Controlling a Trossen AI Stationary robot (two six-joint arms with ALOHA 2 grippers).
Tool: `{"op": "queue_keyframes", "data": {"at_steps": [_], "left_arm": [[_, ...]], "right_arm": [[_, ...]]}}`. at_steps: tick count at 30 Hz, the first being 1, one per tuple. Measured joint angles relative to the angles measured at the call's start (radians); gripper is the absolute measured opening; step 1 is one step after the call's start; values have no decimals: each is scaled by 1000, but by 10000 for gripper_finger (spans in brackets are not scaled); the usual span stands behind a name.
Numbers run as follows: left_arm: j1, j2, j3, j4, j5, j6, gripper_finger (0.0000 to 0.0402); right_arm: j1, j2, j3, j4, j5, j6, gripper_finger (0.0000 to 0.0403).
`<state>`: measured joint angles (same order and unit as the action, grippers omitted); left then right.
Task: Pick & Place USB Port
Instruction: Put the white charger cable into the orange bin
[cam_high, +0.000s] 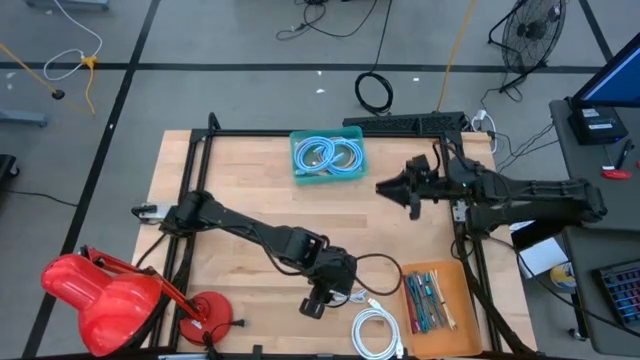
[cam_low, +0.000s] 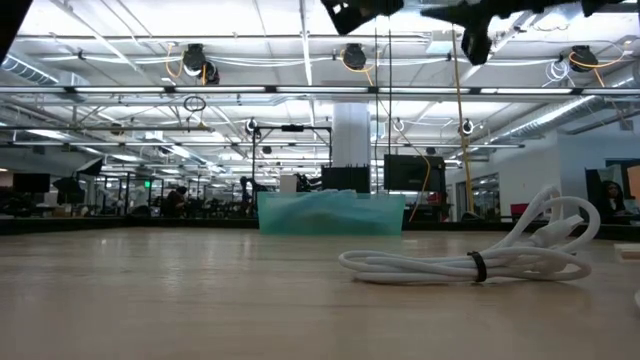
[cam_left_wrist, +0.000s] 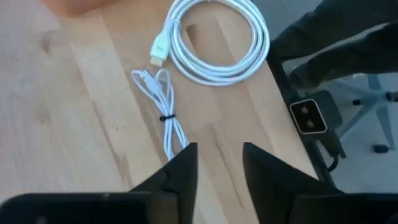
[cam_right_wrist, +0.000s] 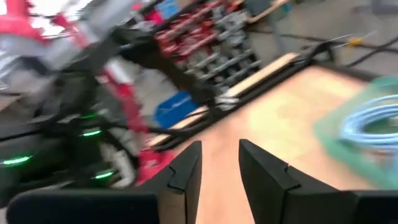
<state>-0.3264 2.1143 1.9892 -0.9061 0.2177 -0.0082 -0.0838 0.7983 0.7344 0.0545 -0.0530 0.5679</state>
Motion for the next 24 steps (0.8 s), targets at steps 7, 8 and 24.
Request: {"op": "queue_keyframes", "data": {"at_steps": [7, 8, 24], "left_arm": [[-4, 15, 0, 47, -92, -46, 165], [0, 21, 0, 52, -93, -67, 165], [-6, 122, 0, 153, -137, -373, 161]], "right_arm": [[-229, 4, 0, -41, -77, -84, 100], [-264, 5, 0, -48, -100, -87, 100], [-469, 29, -1, -307, -164, -270, 100]]}}
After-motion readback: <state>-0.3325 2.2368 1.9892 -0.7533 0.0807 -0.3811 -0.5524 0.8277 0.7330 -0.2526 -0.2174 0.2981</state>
